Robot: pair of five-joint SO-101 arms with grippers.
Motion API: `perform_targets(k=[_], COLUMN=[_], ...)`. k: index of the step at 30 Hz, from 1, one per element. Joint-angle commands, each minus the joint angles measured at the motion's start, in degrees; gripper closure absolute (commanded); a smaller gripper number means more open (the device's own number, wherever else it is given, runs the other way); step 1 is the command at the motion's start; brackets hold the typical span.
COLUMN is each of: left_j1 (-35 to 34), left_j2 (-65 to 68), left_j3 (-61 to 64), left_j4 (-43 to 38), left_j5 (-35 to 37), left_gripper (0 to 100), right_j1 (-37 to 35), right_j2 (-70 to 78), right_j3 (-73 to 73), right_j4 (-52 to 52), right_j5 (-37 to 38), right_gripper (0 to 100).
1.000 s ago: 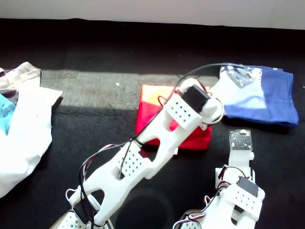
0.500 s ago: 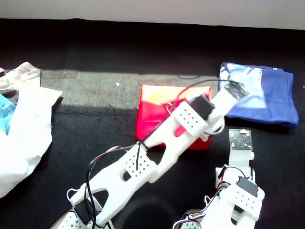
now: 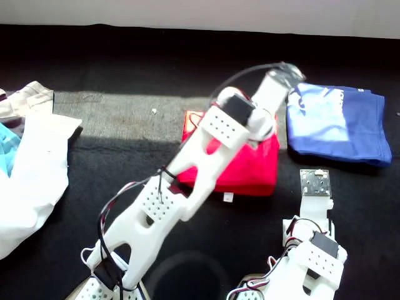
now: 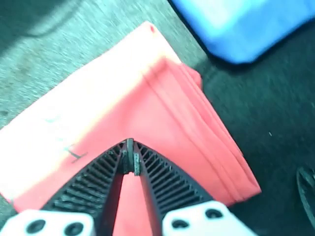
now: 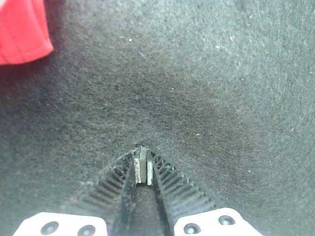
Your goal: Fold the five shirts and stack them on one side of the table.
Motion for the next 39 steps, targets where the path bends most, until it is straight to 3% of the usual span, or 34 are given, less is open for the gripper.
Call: perform_targets(k=[1, 13, 19, 23, 26, 34, 39], left_j1=[-2.07, -1.54, -2.24, -3.21, -3.56, -6.64, -11.82], left_j2=[0.75, 13.76, 17.19, 14.64, 10.24, -3.12, -8.22], left_j3=[-1.54, -1.36, -5.14, -15.25, -15.43, -15.34, -14.46], left_j4=[-8.88, -27.43, -29.1, -22.42, -15.74, 10.81, 12.57], left_j5=[0.35, 0.18, 0.09, 0.09, 0.09, 0.09, 0.18], left_gripper=[99, 99, 99, 99, 99, 99, 99], right_j1=[1.27, 1.27, 1.27, 0.84, 0.66, -0.92, -11.03], right_j2=[-0.22, -0.22, -0.22, -0.22, -0.31, -0.31, -0.04], right_j3=[0.92, 0.92, 0.92, 0.75, -0.48, -20.62, -34.24], right_j4=[-1.63, -1.71, -1.63, -1.54, 0.57, 17.27, 25.01], right_j5=[-2.37, -2.64, -2.81, -2.81, -2.9, -5.1, -10.9], right_gripper=[99.0, 99.0, 99.0, 99.0, 99.0, 99.0, 98.8])
